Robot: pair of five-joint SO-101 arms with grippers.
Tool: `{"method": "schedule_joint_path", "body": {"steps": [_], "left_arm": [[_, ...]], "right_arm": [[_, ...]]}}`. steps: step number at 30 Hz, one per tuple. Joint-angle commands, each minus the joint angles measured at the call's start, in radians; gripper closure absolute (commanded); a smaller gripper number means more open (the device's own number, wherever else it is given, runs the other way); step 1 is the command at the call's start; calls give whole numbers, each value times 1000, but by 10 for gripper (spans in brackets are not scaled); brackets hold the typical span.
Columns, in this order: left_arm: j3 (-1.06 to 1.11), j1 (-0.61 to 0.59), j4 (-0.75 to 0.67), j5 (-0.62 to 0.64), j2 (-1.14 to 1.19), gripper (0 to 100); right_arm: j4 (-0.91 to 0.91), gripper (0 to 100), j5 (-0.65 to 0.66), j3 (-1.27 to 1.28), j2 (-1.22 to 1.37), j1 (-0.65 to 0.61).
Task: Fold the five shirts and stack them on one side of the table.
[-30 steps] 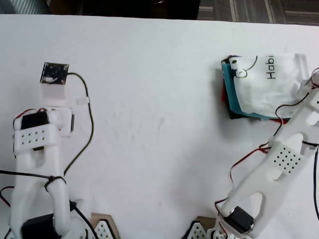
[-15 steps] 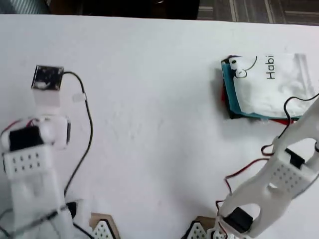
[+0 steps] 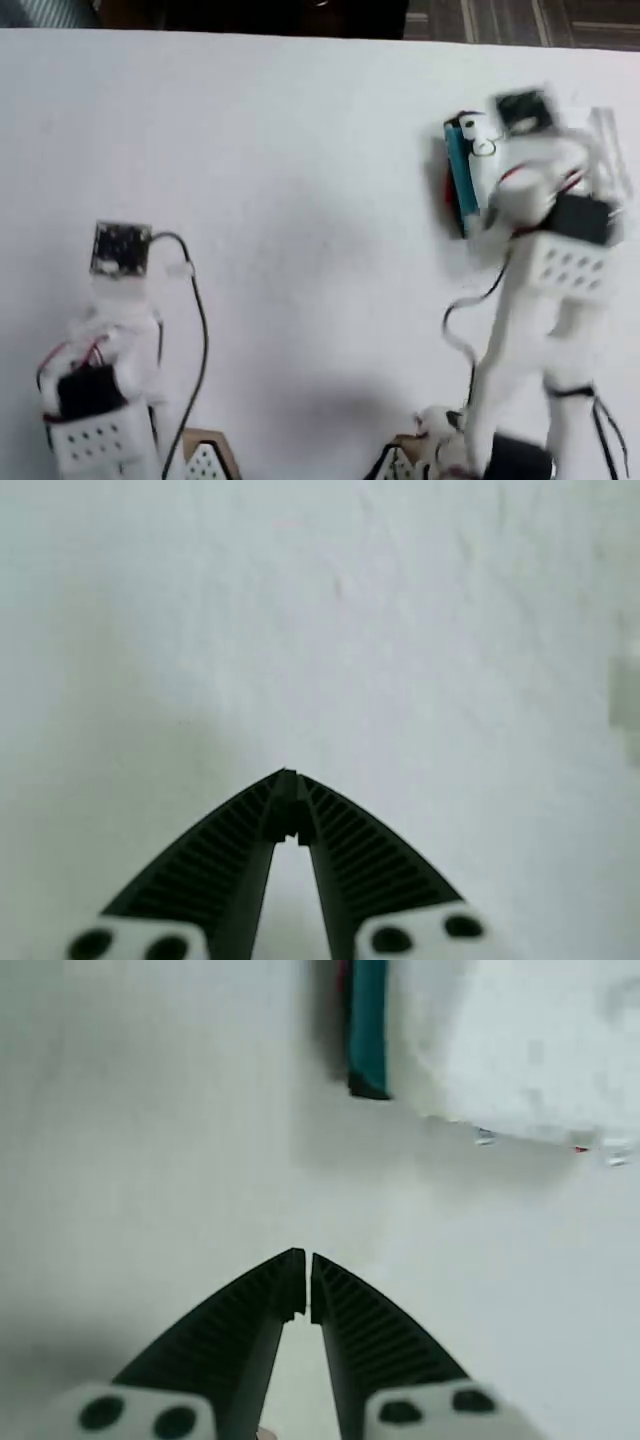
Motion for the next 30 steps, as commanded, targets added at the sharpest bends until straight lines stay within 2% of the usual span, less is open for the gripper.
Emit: {"method": "schedule_joint_path", "body": {"steps": [1, 4, 9, 11, 14, 16, 20, 22, 27, 30], "left_arm": [[108, -2, 9, 0, -199, 973], [222, -2, 3, 17, -347, 973], [357, -2, -123, 221, -313, 973], [401, 6, -166, 262, -313, 973], [410, 64, -155, 275, -313, 973], [410, 144, -132, 275, -313, 973], [410, 338, -81, 275, -313, 973], [410, 345, -81, 273, -313, 973], [410, 295, -81, 269, -313, 973], [410, 293, -81, 269, -313, 973]], "right_arm": [[-107, 975, 5, 311, -183, -74], [-208, 975, 5, 502, -294, -104], [-481, 974, 12, 835, -433, -131], [-622, 974, 6, 980, -476, -150], [-740, 977, 3, 1165, -553, -189], [-766, 978, -35, 1267, -615, -213], [-702, 978, -296, 1309, -792, -176], [-654, 975, -410, 1358, -886, -174], [-429, 975, -433, 1396, -1118, -173], [-380, 978, -433, 1422, -1247, -165]]}}
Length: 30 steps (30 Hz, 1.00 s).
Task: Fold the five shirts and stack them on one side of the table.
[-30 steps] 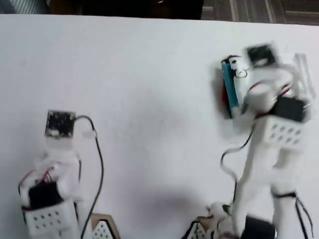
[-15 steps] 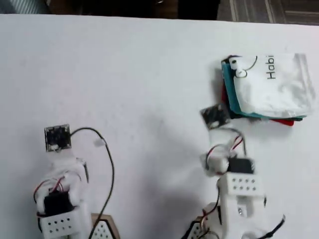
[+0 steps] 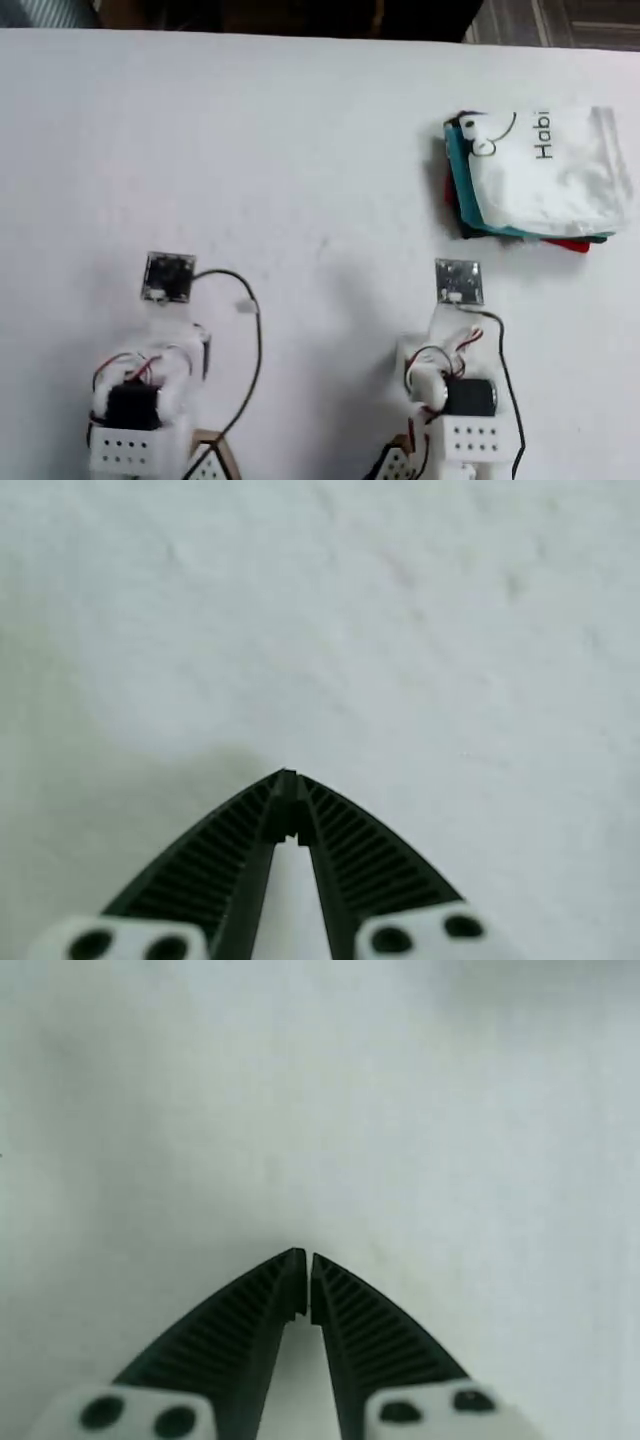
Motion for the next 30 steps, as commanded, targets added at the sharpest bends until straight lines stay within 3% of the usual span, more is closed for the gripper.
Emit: {"method": "schedule_joint_path", "body": {"steps": [1, 30], "left_arm": [[21, -8, 5, -2, -15, 973], [21, -6, 5, -2, -15, 973]], "right_arm": [[73, 978, -9, 14, -153, 13], [93, 978, -9, 14, -185, 8]]}}
